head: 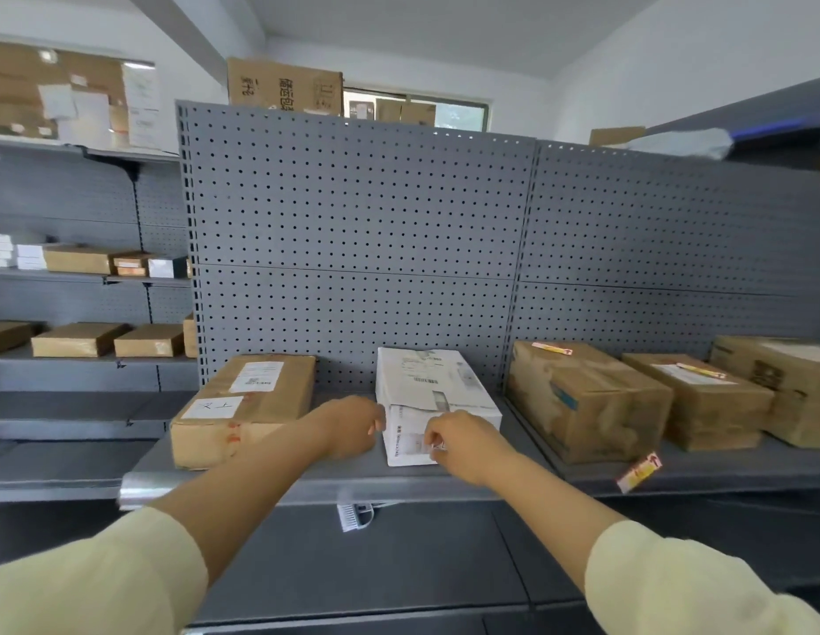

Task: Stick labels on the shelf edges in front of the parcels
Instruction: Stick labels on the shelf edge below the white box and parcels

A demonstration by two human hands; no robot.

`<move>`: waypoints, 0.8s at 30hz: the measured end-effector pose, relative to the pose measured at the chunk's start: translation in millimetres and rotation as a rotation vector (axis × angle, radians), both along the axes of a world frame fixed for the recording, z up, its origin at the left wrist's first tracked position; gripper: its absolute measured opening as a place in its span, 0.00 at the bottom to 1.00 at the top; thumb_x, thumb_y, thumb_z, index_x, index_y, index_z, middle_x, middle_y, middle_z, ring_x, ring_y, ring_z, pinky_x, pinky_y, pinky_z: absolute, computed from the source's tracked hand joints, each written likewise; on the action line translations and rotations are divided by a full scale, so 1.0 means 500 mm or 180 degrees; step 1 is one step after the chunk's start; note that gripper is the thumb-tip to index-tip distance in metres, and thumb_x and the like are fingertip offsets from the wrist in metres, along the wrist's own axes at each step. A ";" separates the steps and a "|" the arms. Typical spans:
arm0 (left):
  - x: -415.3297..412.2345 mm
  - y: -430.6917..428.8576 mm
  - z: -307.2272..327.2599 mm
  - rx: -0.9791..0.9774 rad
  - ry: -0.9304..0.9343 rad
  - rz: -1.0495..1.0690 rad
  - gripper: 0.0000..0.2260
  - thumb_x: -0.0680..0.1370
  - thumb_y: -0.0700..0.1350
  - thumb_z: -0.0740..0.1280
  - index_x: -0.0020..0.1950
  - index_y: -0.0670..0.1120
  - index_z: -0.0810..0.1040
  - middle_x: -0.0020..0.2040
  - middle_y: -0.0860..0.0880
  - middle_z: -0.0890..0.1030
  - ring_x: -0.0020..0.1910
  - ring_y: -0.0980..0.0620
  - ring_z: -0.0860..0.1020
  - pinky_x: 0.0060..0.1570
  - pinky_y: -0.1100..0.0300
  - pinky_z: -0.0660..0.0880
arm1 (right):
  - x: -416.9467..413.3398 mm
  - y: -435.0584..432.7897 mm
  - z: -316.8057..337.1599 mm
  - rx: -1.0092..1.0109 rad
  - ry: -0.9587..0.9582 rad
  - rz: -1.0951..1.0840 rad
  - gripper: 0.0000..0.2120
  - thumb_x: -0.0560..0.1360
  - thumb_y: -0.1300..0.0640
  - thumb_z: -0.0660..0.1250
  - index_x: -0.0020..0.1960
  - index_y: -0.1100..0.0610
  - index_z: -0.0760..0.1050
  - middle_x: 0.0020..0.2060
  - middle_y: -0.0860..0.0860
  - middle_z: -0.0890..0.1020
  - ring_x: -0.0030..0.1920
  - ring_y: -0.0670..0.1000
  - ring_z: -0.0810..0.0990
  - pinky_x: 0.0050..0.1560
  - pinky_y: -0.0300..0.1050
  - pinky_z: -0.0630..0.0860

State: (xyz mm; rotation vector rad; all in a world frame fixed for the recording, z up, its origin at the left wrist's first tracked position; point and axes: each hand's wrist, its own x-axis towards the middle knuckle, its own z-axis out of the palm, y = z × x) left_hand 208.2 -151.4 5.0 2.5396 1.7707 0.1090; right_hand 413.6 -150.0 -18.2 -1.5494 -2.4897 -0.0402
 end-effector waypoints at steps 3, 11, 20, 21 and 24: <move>0.060 0.017 0.014 0.0028 0.0063 -0.0187 0.15 0.78 0.42 0.60 0.65 0.48 0.75 0.64 0.49 0.77 0.62 0.48 0.76 0.61 0.52 0.73 | 0.062 -0.004 0.011 0.0005 0.0006 -0.0129 0.09 0.76 0.56 0.64 0.56 0.52 0.77 0.57 0.53 0.80 0.57 0.57 0.77 0.56 0.49 0.76; 0.214 0.089 0.029 0.0194 0.0070 -0.0746 0.14 0.80 0.45 0.61 0.65 0.47 0.74 0.62 0.48 0.77 0.62 0.48 0.74 0.61 0.55 0.71 | 0.198 -0.001 0.031 -0.0005 -0.0087 -0.0518 0.10 0.77 0.56 0.63 0.58 0.55 0.76 0.57 0.55 0.79 0.56 0.56 0.77 0.55 0.50 0.76; 0.332 0.155 0.006 0.0142 0.0004 -0.1198 0.13 0.79 0.45 0.61 0.63 0.48 0.76 0.62 0.49 0.77 0.61 0.48 0.75 0.60 0.56 0.72 | 0.277 0.003 0.021 -0.0185 -0.0109 -0.0929 0.11 0.78 0.55 0.64 0.59 0.55 0.76 0.57 0.56 0.79 0.56 0.58 0.77 0.54 0.51 0.76; 0.338 0.154 0.004 0.0129 0.0007 -0.1228 0.13 0.79 0.45 0.61 0.62 0.48 0.76 0.62 0.49 0.77 0.61 0.48 0.75 0.59 0.57 0.72 | 0.280 0.004 0.020 -0.0197 -0.0099 -0.0959 0.11 0.77 0.55 0.64 0.59 0.55 0.76 0.57 0.56 0.79 0.56 0.58 0.77 0.54 0.51 0.76; 0.358 0.173 -0.004 0.0084 0.0024 -0.1359 0.13 0.79 0.45 0.61 0.62 0.47 0.76 0.62 0.48 0.77 0.61 0.48 0.75 0.58 0.58 0.71 | 0.291 0.012 0.013 -0.0228 -0.0063 -0.1019 0.11 0.77 0.55 0.65 0.58 0.55 0.77 0.57 0.57 0.79 0.56 0.58 0.77 0.54 0.51 0.77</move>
